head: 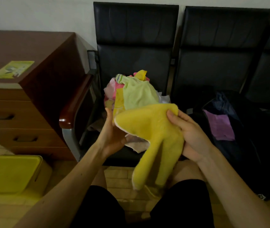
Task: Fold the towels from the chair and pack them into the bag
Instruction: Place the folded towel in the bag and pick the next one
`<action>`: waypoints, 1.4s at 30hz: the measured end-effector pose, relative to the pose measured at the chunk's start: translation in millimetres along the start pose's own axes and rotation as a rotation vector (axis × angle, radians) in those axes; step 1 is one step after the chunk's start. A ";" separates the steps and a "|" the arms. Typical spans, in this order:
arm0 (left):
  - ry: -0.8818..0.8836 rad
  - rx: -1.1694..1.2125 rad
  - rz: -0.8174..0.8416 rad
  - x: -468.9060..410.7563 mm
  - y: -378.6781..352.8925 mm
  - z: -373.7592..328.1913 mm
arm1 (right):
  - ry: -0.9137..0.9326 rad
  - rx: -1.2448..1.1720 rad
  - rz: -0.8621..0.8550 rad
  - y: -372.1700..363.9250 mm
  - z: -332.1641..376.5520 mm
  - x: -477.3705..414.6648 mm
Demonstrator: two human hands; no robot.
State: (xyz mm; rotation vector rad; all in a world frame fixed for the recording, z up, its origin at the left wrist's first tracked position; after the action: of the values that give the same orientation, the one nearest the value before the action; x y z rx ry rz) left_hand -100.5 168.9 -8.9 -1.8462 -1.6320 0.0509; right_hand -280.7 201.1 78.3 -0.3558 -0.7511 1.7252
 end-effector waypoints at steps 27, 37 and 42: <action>-0.106 -0.377 0.104 38.5 -23.8 16.0 | -0.018 -0.001 -0.193 52.9 -18.0 -10.3; -0.256 -0.391 -0.012 40.7 -21.0 -33.1 | -0.037 0.170 -0.119 58.3 -38.8 -0.4; -0.299 -0.501 -0.071 41.3 -10.3 -39.6 | 0.067 0.494 0.042 38.3 -17.4 5.8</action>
State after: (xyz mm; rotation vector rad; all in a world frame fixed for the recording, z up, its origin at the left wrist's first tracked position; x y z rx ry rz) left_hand -82.9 188.3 43.0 -2.2309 -2.0567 -0.1309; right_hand -300.9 206.8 41.3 -0.0875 -0.2517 1.8604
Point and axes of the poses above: each hand's wrist, its own x-axis away from the middle knuckle, its own y-axis out of the back of the hand, z = x × y, the point moved 6 cm from there along -x, towards the middle knuckle, and after that the axes turned 11 degrees about -x, right-handed, at the moved point
